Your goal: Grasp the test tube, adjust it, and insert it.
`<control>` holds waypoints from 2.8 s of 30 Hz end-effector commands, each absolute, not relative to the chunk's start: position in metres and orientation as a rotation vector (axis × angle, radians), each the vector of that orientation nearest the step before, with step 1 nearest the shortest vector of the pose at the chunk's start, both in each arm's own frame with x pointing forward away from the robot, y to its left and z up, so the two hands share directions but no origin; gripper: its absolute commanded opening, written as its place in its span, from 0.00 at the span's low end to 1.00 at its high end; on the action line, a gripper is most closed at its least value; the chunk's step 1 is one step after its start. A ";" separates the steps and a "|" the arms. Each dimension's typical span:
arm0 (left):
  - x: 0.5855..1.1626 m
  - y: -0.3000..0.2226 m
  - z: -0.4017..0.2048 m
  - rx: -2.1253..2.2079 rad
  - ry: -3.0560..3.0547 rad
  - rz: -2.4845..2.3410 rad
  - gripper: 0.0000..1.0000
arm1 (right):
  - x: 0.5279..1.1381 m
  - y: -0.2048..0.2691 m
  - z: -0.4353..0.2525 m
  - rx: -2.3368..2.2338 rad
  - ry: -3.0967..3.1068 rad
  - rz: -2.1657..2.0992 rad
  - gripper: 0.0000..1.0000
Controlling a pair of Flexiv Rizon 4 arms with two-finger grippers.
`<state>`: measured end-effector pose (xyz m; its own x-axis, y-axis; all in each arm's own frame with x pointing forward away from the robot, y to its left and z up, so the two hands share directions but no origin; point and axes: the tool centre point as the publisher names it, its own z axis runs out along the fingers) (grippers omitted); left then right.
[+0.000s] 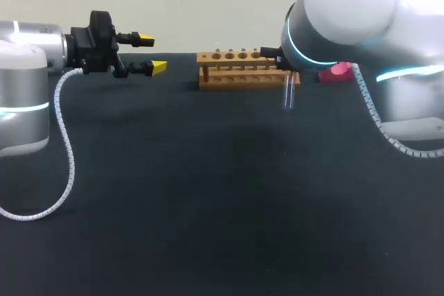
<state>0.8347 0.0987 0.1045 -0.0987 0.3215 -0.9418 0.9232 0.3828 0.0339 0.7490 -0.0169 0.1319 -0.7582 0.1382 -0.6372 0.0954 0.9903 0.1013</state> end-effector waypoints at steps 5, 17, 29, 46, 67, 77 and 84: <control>0.837 0.099 0.105 1.127 1.640 -0.754 1.00 | 0.746 -0.018 0.130 0.174 2.344 0.073 0.00; 0.837 0.099 0.105 1.127 1.640 -0.754 1.00 | 0.746 -0.018 0.130 0.174 2.344 0.073 0.00; 0.837 0.099 0.105 1.127 1.640 -0.754 1.00 | 0.746 -0.018 0.130 0.174 2.344 0.073 0.00; 0.837 0.099 0.105 1.127 1.640 -0.754 1.00 | 0.746 -0.018 0.130 0.174 2.344 0.073 0.00; 0.837 0.099 0.105 1.127 1.640 -0.754 1.00 | 0.746 -0.018 0.130 0.174 2.344 0.073 0.00; 0.837 0.099 0.105 1.127 1.640 -0.754 1.00 | 0.754 -0.021 0.143 0.228 2.213 0.105 0.00; 0.837 0.099 0.105 1.127 1.640 -0.754 1.00 | 0.770 -0.020 0.154 0.267 2.027 0.110 0.00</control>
